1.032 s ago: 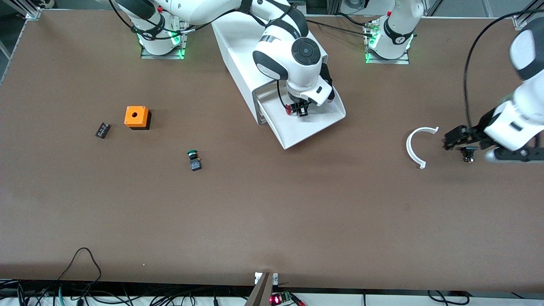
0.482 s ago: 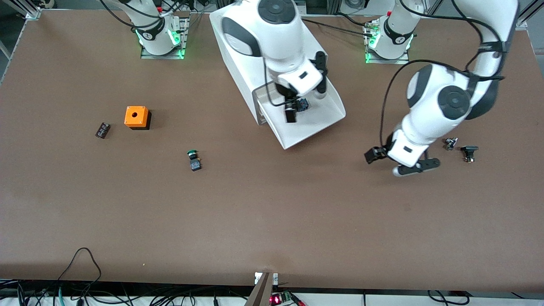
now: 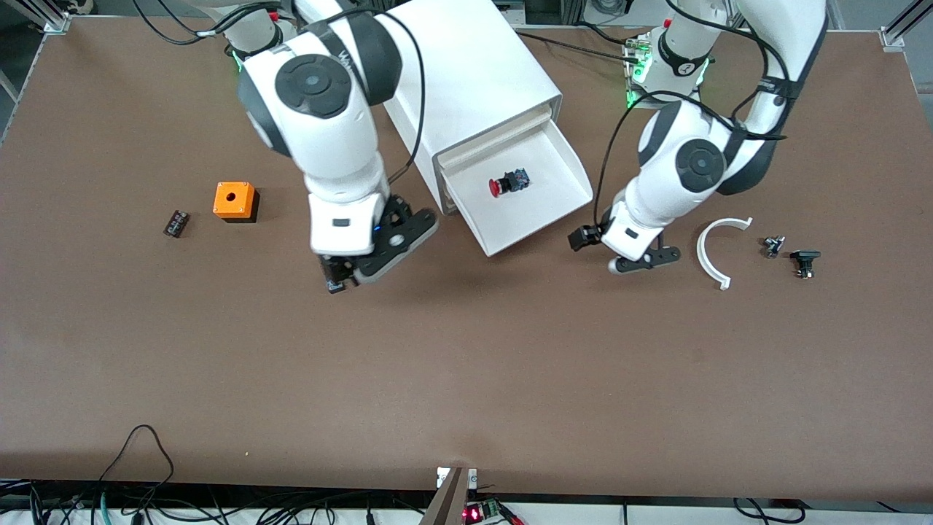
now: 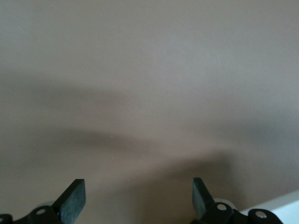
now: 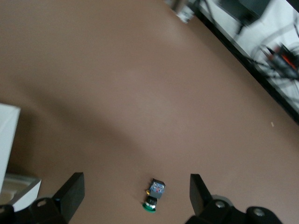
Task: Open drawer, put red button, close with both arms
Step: 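Bring both grippers to the drawer front, then push the drawer shut with the left gripper while the right gripper withdraws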
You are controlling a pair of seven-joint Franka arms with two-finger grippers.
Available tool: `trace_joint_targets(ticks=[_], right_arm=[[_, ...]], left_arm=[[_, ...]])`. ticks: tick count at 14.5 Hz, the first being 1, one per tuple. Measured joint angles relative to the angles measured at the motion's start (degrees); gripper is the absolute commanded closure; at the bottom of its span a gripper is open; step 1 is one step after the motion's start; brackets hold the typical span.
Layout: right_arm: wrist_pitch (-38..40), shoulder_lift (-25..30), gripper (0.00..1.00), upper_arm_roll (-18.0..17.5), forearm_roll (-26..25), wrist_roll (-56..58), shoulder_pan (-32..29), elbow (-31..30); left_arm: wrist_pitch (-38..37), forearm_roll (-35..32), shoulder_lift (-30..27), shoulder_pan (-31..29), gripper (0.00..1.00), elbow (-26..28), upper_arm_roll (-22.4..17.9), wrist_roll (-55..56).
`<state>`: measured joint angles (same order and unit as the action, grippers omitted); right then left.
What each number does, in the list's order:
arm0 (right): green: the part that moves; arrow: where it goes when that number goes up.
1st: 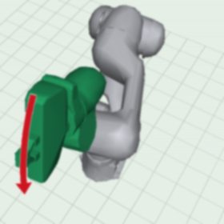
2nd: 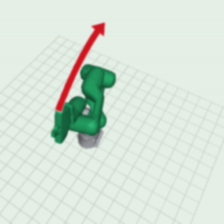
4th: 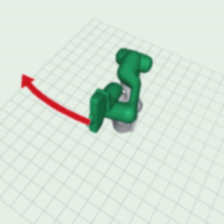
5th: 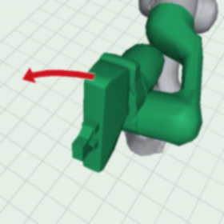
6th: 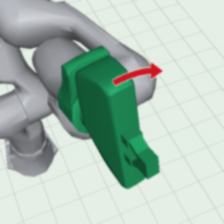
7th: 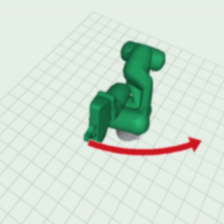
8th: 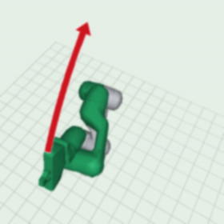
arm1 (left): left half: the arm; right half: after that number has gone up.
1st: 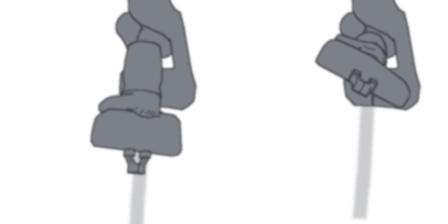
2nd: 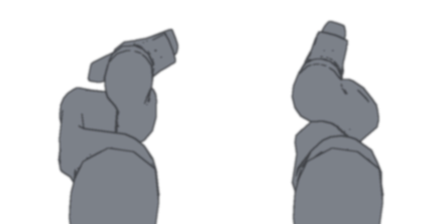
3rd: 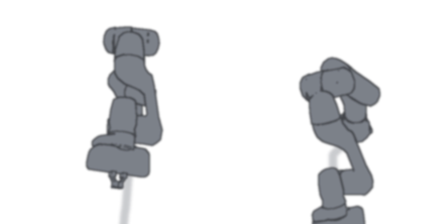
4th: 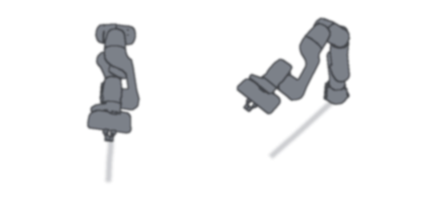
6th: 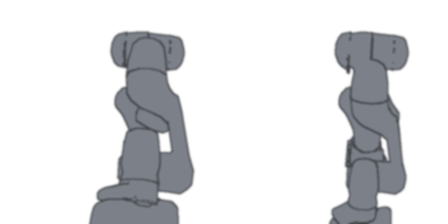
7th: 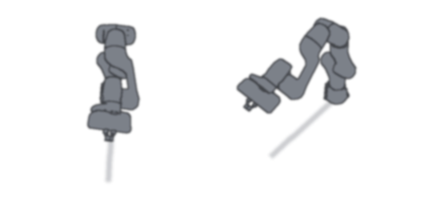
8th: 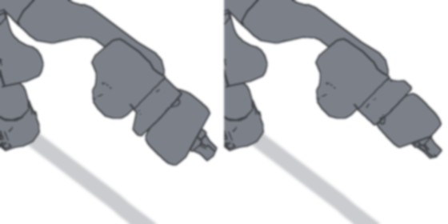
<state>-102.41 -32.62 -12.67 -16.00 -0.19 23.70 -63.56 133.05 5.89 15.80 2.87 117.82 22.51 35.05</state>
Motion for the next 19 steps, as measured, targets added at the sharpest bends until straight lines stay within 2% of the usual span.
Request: trace_joint_targets(ticks=[2,4,6,8,11,13,16,19], right_arm=[[0.8,1.7,0.0,4.2,0.0,-9.8,0.1,-3.5],[2.0,3.6,0.0,7.5,0.0,-14.1,-1.2,-6.8],[2.6,5.9,0.0,8.6,1.2,-15.4,-5.8,-9.5],[2.6,9.1,0.0,8.9,5.7,-15.4,-12.6,-12.3],[2.7,15.3,0.0,9.0,10.7,-14.4,-20.9,-18.1],[3.1,18.9,0.0,9.6,11.0,-12.9,-22.1,-21.2],[6.6,22.2,0.0,12.7,11.0,-9.4,-22.0,-24.3],[7.6,23.4,0.0,15.7,11.1,-2.5,-22.1,-25.3]], left_arm=[[1.2,0.0,0.0,1.6,0.0,1.8,0.5,1.4],[2.7,0.1,0.0,3.9,0.0,2.6,0.7,5.5],[3.1,0.1,0.0,6.4,0.0,2.7,0.8,9.7],[3.1,0.1,0.0,7.6,0.0,3.0,1.7,11.1],[3.1,0.1,-0.1,7.7,0.0,4.3,5.0,11.1],[2.8,0.1,-0.3,7.8,0.0,5.2,8.1,11.2],[1.7,0.1,-0.5,8.0,0.0,6.1,12.0,11.3],[0.5,0.1,-0.7,8.0,0.0,6.6,12.8,11.4]])
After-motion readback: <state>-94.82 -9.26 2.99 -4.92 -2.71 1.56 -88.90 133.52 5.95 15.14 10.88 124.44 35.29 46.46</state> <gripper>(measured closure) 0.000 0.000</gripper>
